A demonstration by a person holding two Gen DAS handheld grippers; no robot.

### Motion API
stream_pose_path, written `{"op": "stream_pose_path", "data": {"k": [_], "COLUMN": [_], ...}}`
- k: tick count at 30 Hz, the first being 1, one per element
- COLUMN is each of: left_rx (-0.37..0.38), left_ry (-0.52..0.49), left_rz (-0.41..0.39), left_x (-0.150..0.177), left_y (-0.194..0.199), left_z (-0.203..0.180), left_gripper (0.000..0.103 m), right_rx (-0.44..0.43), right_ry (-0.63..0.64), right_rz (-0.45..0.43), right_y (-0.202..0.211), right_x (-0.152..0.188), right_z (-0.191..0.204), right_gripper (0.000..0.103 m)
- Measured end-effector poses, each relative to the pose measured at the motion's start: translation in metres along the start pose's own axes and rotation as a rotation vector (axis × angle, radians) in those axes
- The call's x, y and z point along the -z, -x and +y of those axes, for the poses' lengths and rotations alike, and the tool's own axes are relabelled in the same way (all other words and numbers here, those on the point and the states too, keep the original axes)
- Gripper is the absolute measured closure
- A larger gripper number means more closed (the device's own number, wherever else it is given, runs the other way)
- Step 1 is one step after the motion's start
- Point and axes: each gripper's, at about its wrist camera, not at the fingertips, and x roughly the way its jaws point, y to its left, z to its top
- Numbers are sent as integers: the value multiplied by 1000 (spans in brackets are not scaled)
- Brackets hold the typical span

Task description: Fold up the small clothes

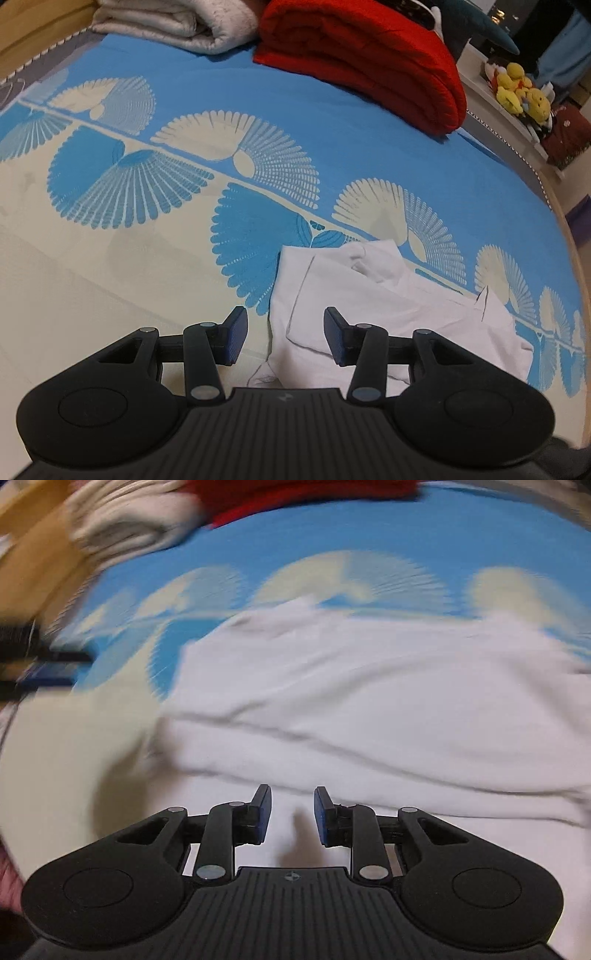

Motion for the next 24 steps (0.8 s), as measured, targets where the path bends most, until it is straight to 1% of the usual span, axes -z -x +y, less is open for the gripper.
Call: {"op": "stream_pose_path", "data": {"k": [1, 2, 4, 5, 6, 7, 9, 11, 13, 14, 16, 18, 20, 23, 24], "left_rx": [1, 0, 3, 7, 11, 12, 28, 35, 38, 28, -7, -20, -52, -91, -100], "left_ry": [8, 17, 33, 37, 39, 43, 48, 50, 62, 63, 59, 46, 38, 29, 25], "left_rz": [3, 7, 17, 18, 19, 24, 19, 27, 22, 22, 40, 49, 61, 75, 83], "left_x": [1, 2, 5, 7, 9, 11, 12, 13, 14, 14, 14, 15, 14, 14, 14], "left_y": [-4, -9, -18, -23, -27, -33, -43, -56, -67, -73, -85, -94, -102, -111, -113], "left_z": [0, 1, 1, 0, -1, -3, -7, -12, -15, -16, -19, -21, -23, -22, -22], "left_gripper": [64, 78, 89, 91, 91, 91, 91, 91, 91, 89, 89, 85, 73, 66, 66], "right_rx": [7, 3, 0, 36, 91, 105, 85, 122, 119, 125, 144, 147, 152, 165, 170], "right_ry": [-31, -61, -126, -156, -191, -222, -246, -257, -277, -296, -345, -406, -462, -512, -524], "right_rz": [-36, -74, -162, -165, -143, -128, -127, -119, -117, -111, -82, -61, -51, -54, -58], "right_y": [14, 23, 36, 35, 31, 27, 20, 17, 14, 13, 6, -1, -2, 1, 3], "right_x": [-7, -10, -9, -10, -12, -14, -19, -22, -24, -23, -24, -24, -23, -25, -25], "right_z": [-11, -21, -44, -54, -61, -71, -83, -93, -106, -115, -132, -151, -168, -184, -188], "right_gripper": [60, 54, 53, 53, 52, 52, 54, 54, 53, 53, 53, 53, 53, 53, 53]}}
